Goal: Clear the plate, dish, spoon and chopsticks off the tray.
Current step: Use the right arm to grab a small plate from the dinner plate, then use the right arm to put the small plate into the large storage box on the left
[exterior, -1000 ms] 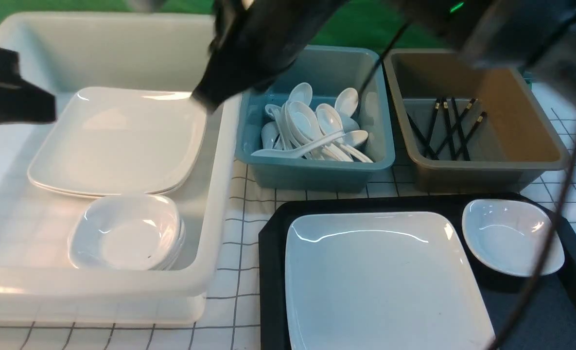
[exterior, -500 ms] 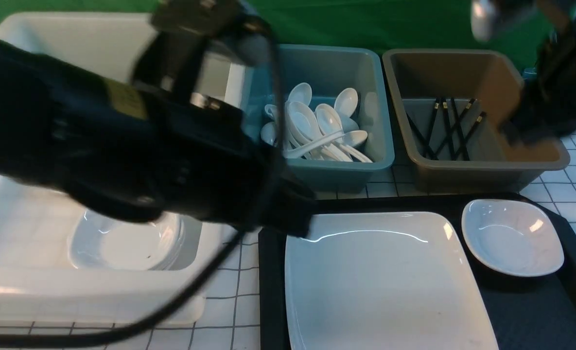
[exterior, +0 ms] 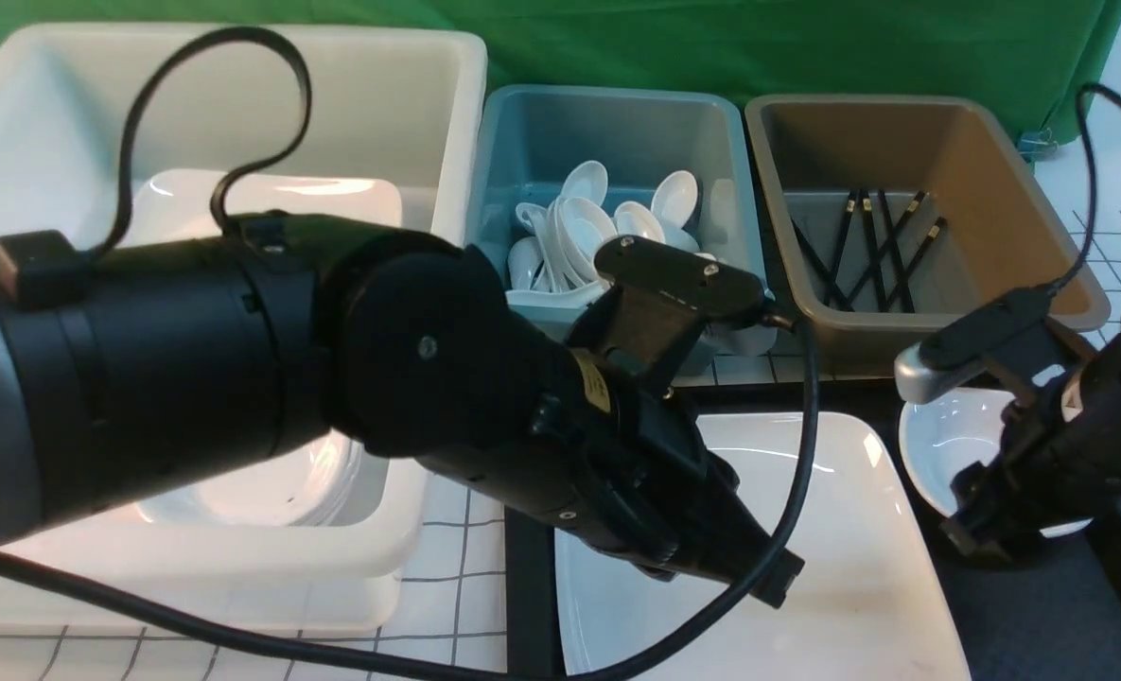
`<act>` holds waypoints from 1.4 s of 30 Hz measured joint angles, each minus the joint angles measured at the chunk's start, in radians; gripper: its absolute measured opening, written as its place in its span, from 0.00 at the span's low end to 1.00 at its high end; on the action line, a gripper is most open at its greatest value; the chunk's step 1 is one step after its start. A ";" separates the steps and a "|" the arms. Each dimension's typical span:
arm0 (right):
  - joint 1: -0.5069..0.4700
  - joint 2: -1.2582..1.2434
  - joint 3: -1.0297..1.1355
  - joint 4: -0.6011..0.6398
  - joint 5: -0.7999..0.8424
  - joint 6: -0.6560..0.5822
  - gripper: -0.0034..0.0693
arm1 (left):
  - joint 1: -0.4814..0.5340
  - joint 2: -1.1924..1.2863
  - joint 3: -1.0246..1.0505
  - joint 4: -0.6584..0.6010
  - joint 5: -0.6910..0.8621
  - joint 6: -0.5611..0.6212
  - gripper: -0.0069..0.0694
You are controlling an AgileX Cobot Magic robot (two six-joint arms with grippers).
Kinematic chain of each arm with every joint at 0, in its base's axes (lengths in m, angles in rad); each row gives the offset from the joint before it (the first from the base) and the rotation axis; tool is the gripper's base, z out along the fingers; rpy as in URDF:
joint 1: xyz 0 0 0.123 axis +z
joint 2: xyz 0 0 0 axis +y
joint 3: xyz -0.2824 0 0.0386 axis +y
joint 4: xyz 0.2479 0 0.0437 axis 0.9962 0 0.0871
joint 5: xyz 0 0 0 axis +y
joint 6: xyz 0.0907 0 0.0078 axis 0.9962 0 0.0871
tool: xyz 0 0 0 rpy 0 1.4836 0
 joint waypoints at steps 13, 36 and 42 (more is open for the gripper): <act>0.000 0.147 0.001 -0.084 -0.107 0.011 0.58 | 0.000 0.000 0.000 0.010 0.001 0.000 0.09; 0.179 -0.279 -0.306 0.198 0.019 -0.059 0.10 | 0.221 -0.064 -0.179 0.118 0.146 -0.051 0.09; 0.326 -0.202 -0.513 0.589 0.044 -0.333 0.10 | 0.494 -0.211 -0.200 0.158 0.248 -0.051 0.09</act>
